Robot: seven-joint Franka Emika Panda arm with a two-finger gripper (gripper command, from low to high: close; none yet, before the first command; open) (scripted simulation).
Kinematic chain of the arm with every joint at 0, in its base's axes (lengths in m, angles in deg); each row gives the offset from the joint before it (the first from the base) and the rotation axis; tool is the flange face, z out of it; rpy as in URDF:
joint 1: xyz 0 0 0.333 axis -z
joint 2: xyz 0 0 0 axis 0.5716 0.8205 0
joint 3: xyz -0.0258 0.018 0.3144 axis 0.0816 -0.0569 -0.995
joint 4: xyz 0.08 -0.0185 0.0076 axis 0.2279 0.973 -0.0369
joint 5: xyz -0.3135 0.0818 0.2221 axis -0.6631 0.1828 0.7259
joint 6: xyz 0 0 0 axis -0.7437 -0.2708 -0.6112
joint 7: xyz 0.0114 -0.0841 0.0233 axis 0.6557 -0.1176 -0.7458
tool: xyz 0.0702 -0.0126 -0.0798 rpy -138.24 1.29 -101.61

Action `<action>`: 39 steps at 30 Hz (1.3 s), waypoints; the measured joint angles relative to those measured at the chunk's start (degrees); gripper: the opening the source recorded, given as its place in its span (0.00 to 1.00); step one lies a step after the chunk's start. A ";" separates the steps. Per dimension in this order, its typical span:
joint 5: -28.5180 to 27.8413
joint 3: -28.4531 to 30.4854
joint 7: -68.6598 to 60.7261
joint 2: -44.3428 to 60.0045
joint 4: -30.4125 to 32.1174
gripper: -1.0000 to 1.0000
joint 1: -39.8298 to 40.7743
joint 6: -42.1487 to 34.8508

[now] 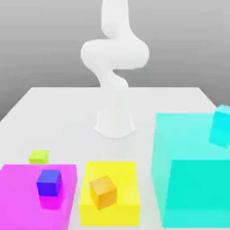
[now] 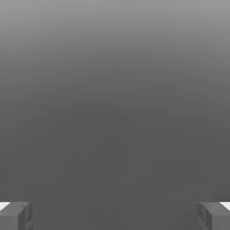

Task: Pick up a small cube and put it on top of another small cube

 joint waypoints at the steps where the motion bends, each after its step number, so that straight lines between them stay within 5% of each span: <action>1: -0.27 1.86 -2.03 2.02 1.50 0.50 0.27 1.47; 14: -1.48 25.23 -29.72 28.53 20.32 0.50 5.41 20.23; 20: 3.08 31.76 -45.50 42.24 27.99 0.50 11.21 29.43; 31: 29.69 8.84 -66.11 56.69 24.79 0.50 27.46 39.14; 32: 31.20 6.35 -67.25 57.85 24.52 0.00 29.59 40.06; 39: 31.51 5.71 -67.48 58.10 24.45 0.00 30.15 40.16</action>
